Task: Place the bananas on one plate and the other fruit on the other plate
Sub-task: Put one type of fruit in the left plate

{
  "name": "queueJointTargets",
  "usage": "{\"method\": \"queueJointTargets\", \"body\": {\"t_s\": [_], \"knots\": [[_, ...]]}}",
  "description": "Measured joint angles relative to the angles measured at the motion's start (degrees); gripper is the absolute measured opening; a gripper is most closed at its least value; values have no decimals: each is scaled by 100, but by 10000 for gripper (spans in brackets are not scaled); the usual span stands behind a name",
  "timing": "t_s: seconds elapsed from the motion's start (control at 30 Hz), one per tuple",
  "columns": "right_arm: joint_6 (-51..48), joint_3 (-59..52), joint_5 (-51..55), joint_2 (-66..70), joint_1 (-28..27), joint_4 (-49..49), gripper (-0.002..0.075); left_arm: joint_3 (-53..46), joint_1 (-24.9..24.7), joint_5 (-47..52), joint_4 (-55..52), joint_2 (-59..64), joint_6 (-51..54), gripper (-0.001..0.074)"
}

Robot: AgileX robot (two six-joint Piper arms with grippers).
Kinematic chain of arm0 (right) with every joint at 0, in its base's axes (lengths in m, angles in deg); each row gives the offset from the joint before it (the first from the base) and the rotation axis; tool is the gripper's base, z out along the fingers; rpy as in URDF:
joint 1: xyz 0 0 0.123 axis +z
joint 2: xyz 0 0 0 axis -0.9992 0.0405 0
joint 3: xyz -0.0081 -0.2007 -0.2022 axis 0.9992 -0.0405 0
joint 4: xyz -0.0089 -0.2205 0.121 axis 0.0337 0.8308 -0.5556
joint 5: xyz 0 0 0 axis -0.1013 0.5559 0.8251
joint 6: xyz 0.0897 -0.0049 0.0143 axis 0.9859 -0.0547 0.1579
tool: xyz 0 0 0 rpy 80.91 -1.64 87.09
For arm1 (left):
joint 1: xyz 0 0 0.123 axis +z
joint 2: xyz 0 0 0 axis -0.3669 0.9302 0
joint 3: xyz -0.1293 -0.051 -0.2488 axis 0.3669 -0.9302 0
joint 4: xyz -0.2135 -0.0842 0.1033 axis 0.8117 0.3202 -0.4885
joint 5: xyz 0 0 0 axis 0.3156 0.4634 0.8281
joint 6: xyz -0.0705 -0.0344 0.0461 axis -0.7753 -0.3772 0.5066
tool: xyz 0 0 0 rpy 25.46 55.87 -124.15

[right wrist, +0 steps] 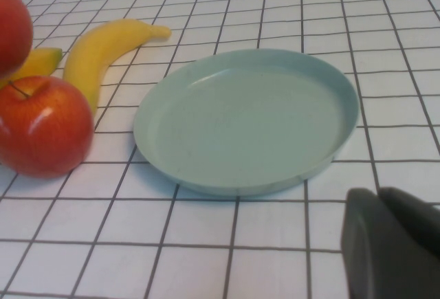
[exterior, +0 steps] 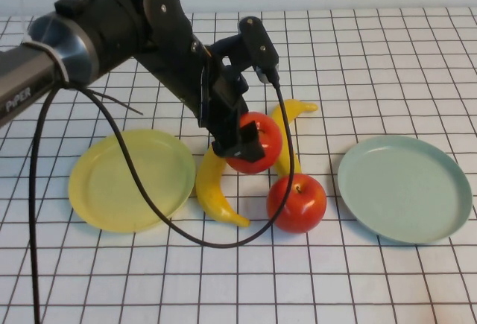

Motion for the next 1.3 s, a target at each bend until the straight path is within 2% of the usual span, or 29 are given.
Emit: {"method": "queueJointTargets", "body": {"t_s": [0.27, 0.47, 0.67, 0.83, 1.1, 1.3], "knots": [[0, 0, 0, 0, 0, 0, -17, 132, 32, 750, -1096, -286, -1478, 590], [0, 0, 0, 0, 0, 0, -17, 132, 620, 1217, -1128, -378, -2258, 590], [0, 0, 0, 0, 0, 0, -17, 132, 1548, 1298, -682, -378, -2394, 590], [0, 0, 0, 0, 0, 0, -17, -86, 2047, 1298, -489, -381, -2417, 590], [0, 0, 0, 0, 0, 0, -17, -687, 2182, 904, -467, -370, -2417, 590], [0, 0, 0, 0, 0, 0, -17, -750, 2182, 586, -537, -203, -2407, 589]]}}
